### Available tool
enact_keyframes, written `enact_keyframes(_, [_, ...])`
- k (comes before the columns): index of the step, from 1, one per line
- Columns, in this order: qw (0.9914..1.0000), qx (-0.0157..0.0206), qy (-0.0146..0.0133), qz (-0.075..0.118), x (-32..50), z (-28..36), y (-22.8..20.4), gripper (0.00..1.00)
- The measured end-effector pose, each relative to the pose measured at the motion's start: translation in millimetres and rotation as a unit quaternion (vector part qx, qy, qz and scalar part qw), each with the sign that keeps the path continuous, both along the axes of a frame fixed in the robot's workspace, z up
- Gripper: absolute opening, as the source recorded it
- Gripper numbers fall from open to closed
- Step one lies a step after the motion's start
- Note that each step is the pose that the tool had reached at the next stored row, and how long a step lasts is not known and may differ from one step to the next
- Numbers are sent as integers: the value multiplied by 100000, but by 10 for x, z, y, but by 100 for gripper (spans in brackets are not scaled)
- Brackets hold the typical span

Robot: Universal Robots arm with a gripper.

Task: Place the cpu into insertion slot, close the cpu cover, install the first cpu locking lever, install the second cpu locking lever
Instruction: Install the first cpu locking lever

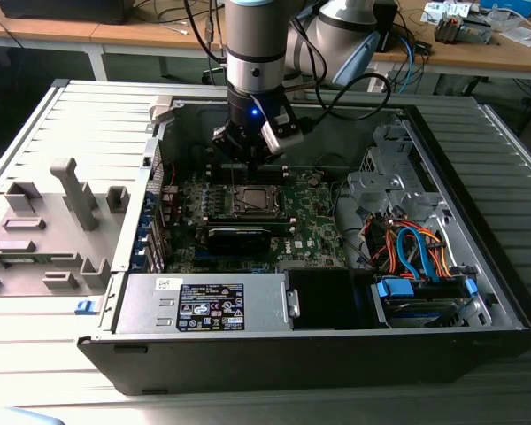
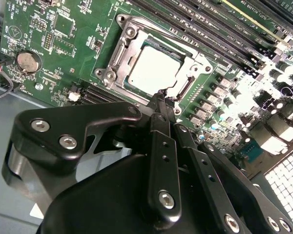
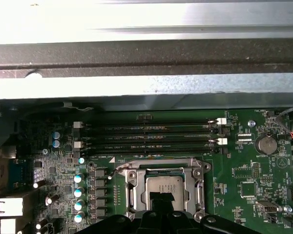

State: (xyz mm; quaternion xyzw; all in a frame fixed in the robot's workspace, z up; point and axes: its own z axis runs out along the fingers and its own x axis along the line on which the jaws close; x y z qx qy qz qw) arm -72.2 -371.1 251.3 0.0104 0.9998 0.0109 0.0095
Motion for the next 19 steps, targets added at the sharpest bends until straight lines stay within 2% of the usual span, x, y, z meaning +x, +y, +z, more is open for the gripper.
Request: enact_keyframes(19, [99994,1,1,1099,0,0,0,11])
